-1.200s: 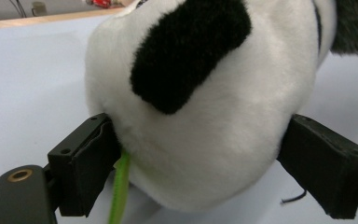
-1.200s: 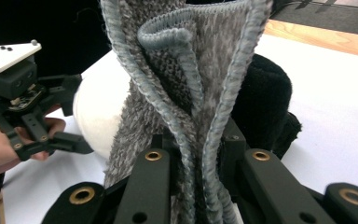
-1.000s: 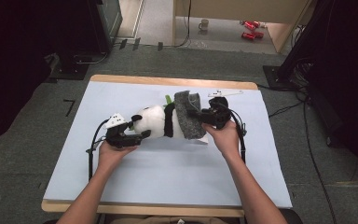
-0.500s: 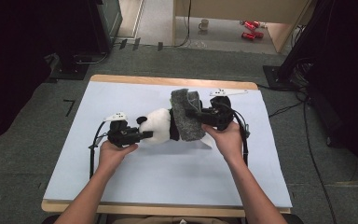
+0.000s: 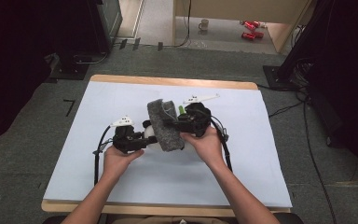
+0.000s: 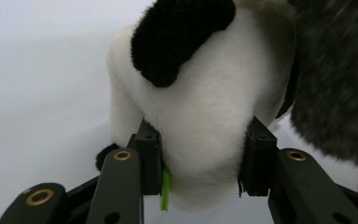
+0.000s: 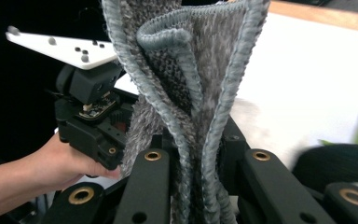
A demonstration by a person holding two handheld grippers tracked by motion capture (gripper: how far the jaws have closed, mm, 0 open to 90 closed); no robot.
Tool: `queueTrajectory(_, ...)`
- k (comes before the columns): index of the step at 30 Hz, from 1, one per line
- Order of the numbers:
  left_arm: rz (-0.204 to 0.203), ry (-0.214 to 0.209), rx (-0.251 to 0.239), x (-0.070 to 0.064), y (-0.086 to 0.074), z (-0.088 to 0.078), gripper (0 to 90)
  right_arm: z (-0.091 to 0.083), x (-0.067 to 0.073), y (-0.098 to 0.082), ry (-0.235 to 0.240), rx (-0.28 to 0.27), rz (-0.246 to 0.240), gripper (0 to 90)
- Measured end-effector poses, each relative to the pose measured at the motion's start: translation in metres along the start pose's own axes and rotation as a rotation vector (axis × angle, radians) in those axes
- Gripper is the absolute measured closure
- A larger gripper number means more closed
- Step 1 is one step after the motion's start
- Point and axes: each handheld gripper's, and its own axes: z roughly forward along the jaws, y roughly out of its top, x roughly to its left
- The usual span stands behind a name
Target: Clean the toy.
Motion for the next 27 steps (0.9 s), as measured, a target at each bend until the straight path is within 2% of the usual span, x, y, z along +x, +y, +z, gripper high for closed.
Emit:
queueTrajectory(2, 0.004, 0.011, 0.003, -0.001, 0.0, 0.0, 59.3, 0.009, 0.003, -0.001, -0.009, 0.025, -0.018, 78.6)
queueTrajectory(8, -0.027, 0.018, 0.016, 0.005, -0.002, 0.002, 59.1, 0.02, 0.0, -0.001, -0.062, 0.05, -0.085, 77.9)
queueTrajectory(11, -0.039, 0.02, 0.013, 0.006, -0.002, 0.003, 58.9, 0.018, -0.008, -0.001, -0.067, 0.06, -0.075, 77.9)
queueTrajectory(18, -0.06, 0.01, 0.015, 0.011, -0.002, 0.003, 58.2, 0.004, -0.024, -0.004, -0.127, 0.089, -0.055, 78.7)
queueTrajectory(21, -0.058, 0.004, 0.012, 0.011, -0.002, 0.004, 57.8, -0.003, -0.032, -0.007, -0.12, 0.078, -0.027, 79.2)
queueTrajectory(27, -0.071, -0.003, 0.018, 0.012, 0.001, 0.004, 56.9, -0.013, -0.034, -0.008, -0.13, 0.073, -0.032, 79.4)
